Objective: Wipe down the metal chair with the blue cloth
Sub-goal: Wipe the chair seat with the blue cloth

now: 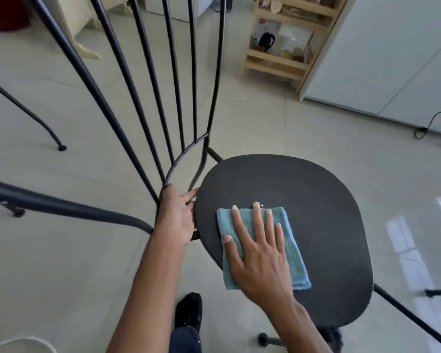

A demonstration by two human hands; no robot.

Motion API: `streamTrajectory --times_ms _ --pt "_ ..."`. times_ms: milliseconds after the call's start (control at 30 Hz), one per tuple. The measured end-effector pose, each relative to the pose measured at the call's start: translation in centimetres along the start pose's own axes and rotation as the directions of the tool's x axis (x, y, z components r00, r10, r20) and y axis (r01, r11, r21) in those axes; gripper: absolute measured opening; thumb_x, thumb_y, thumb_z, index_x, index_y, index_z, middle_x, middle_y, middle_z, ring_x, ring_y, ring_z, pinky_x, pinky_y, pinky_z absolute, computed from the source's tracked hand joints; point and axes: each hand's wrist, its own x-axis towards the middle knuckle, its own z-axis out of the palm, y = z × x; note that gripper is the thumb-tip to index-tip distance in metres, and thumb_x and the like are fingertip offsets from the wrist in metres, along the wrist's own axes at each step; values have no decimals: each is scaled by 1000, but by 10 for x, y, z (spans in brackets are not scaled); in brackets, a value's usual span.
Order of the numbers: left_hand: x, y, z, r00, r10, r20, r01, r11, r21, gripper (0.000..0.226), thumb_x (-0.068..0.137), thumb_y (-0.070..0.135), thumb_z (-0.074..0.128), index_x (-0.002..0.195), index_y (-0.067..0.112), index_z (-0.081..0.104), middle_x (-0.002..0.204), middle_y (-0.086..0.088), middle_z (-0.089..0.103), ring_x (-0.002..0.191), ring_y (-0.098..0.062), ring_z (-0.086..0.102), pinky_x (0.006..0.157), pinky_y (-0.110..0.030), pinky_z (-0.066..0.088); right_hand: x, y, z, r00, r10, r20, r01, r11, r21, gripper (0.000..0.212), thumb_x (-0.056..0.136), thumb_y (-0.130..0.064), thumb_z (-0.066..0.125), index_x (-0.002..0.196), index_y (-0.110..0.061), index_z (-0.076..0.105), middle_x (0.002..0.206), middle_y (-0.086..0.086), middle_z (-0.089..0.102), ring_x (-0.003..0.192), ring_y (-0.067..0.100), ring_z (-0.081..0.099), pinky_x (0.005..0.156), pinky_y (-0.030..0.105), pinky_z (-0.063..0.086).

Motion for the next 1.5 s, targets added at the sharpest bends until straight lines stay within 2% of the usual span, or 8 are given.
streamTrajectory --times_ms 367,533,767,933,1033,1100,1233,1500 --pt "11 -1 -8 998 3 61 -3 1000 16 72 99 51 8 127 5 55 114 -17 66 101 -30 61 72 -39 45 -23 9 -9 979 -188 80 179 978 109 59 101 -63 21 154 -50 0 166 -8 -17 150 11 -24 122 39 -14" --pt "0 0 -3 997 68 24 -72 977 203 62 100 53 18 127 11 55 108 -7 67 91 -21 62 78 -36 44 -62 96 -27 998 37 42 -37 999 -1 63 95 -70 17 152 -55 -3 165 -14 -16 150 8 -20 124 36 -7" --pt "-13 -18 2 976 215 -30 -169 841 513 56 105 45 21 143 11 45 140 -19 52 124 -28 53 99 -34 39 33 136 -34 952 305 -38 -304 952 23 64 99 -61 20 157 -42 -1 168 4 -10 153 25 -15 123 45 -9" --pt "-15 -16 13 963 246 -115 -141 814 564 61 103 52 17 140 16 50 134 -16 58 111 -29 58 88 -32 41 72 86 -25 998 70 -7 -70 998 12 63 101 -56 20 158 -38 -2 167 6 -12 152 27 -17 122 46 -12" --pt "-13 -18 8 955 269 -125 -75 628 775 81 87 74 14 138 23 52 140 -6 54 124 -29 54 109 -43 36 36 70 -24 979 -193 58 192 981 17 60 102 -57 20 157 -42 -1 167 0 -12 152 23 -17 123 44 -12" --pt "-17 -22 7 946 305 -111 -35 435 900 69 98 58 14 134 16 55 137 -10 54 125 -30 50 109 -42 33 0 77 -25 969 -235 76 234 972 22 60 102 -60 18 155 -46 -3 167 -4 -14 152 18 -19 123 44 -11" --pt "-28 -25 -4 971 241 -6 -35 162 986 30 99 21 30 85 10 54 98 -9 57 93 -24 49 74 -35 34 -55 112 -31 995 -71 65 72 997 -12 64 95 -69 15 152 -53 -10 164 -13 -21 150 11 -24 123 43 -10" --pt "-33 -38 -17 952 293 86 -20 -219 976 28 77 24 71 99 20 53 94 4 66 88 -19 62 77 -33 51 -88 109 -48 984 27 177 -22 999 -25 113 66 -100 25 145 -45 -34 153 -5 -47 140 21 -45 116 47 -26"
